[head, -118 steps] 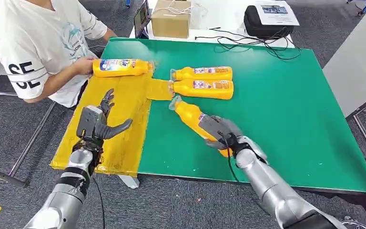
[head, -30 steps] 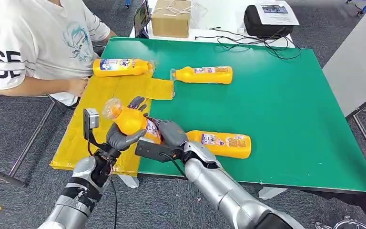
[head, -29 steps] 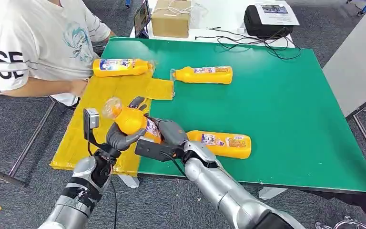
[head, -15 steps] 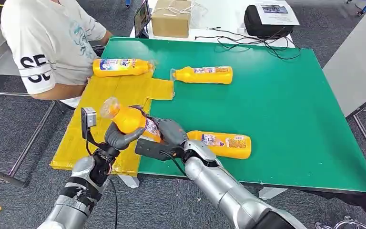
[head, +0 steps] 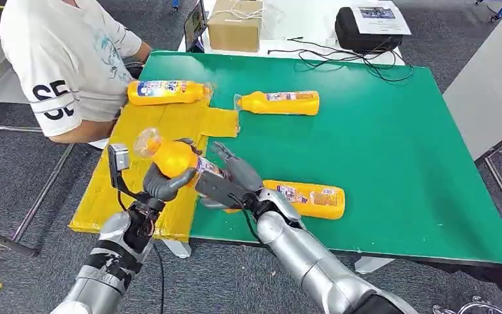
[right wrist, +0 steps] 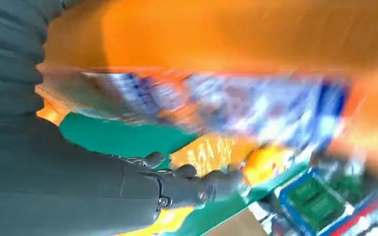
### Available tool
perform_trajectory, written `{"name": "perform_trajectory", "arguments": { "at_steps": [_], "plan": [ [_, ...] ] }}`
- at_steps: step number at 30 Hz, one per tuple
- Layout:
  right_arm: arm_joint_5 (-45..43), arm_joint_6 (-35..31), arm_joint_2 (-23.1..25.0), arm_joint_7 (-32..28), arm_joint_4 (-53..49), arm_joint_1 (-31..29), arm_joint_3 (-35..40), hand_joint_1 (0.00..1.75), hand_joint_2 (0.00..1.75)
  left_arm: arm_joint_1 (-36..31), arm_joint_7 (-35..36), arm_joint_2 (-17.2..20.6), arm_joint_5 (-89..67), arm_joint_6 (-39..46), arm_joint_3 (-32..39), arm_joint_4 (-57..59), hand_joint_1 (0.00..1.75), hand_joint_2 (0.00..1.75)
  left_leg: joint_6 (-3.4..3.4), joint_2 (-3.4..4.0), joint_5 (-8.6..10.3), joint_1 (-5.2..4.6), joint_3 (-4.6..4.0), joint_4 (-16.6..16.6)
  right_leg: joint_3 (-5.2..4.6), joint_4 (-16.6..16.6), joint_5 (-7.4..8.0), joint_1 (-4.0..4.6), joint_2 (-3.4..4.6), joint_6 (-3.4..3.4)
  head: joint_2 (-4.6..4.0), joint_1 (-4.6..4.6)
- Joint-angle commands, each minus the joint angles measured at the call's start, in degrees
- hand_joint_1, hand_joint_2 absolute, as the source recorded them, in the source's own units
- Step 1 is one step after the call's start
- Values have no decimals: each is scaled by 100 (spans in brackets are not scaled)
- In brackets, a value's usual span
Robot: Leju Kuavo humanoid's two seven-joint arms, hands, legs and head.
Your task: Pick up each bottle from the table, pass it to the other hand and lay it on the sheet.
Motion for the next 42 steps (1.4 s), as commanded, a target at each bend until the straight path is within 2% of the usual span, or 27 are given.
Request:
{"name": "perform_trajectory", "arguments": {
  "at_steps": [1,5,6,13,17,18,23,26,29,31,38,42],
  "plan": [
    [-387,-416,-411,-177,-998,331,-1150,0,175,-442,-572,265,-1508,1493,346,71,175,175,-4,-7,-5,5,8,1,12,0,-6,5,-7,-5,0,0],
    [-655,-363,-488,-264,-1436,570,-1553,0,175,-700,-715,423,-2661,2231,619,231,175,175,-8,-19,-12,11,19,7,26,5,-16,12,-18,-10,0,0],
    [-678,-324,-490,-286,-1528,620,-1628,0,175,-756,-847,460,-3296,2629,640,267,175,175,-7,-17,-8,7,15,4,18,5,-14,7,-16,-9,0,0],
    [-687,-286,-460,-306,-1567,644,-1672,0,175,-752,-831,383,-3582,2687,762,220,175,175,-3,-4,-4,5,9,0,11,0,-5,5,-2,-4,0,2],
    [-728,-244,-458,-409,-1710,704,-1758,0,175,-852,-872,656,-5603,3800,376,400,175,175,-6,-11,-13,5,24,3,28,6,-17,5,-10,-8,0,0],
    [-730,-212,-476,-410,-1733,713,-1763,0,175,-852,-858,660,-5728,3742,432,451,175,175,-5,-8,-8,4,16,2,19,3,-11,4,-8,-7,0,2],
    [-736,-78,-528,-407,-1732,719,-1777,0,175,-873,-748,795,-7297,4488,234,789,175,175,-7,-7,-11,4,28,-1,29,2,-14,5,-6,-9,0,2],
    [-779,-13,-551,-433,-1629,614,-1744,0,175,-956,-522,1063,-8495,4873,-254,1087,175,175,-6,-6,-13,5,28,2,28,5,-16,5,-6,-9,0,2],
    [-833,82,-597,-466,-1549,503,-1674,0,175,-1098,-552,1317,-9203,4855,-772,1623,175,175,-6,-2,-13,4,31,2,29,6,-16,4,-2,-9,0,0],
    [-850,165,-625,-469,-1524,474,-1607,0,175,-1210,-360,1439,-9786,5176,-1162,2057,175,175,-5,-1,-12,3,28,1,27,5,-14,3,-1,-7,0,0],
    [-846,186,-722,-453,-1787,677,-1583,0,175,-1558,-214,1408,-10456,4802,-1899,2775,175,175,-6,-14,-12,5,27,2,30,5,-18,5,-14,-8,0,0],
    [-846,187,-716,-452,-1788,684,-1579,0,175,-1576,-213,1402,-10456,4789,-1901,2782,175,175,-4,-4,-7,5,13,2,15,2,-8,5,-3,-5,0,2]
  ]
}}
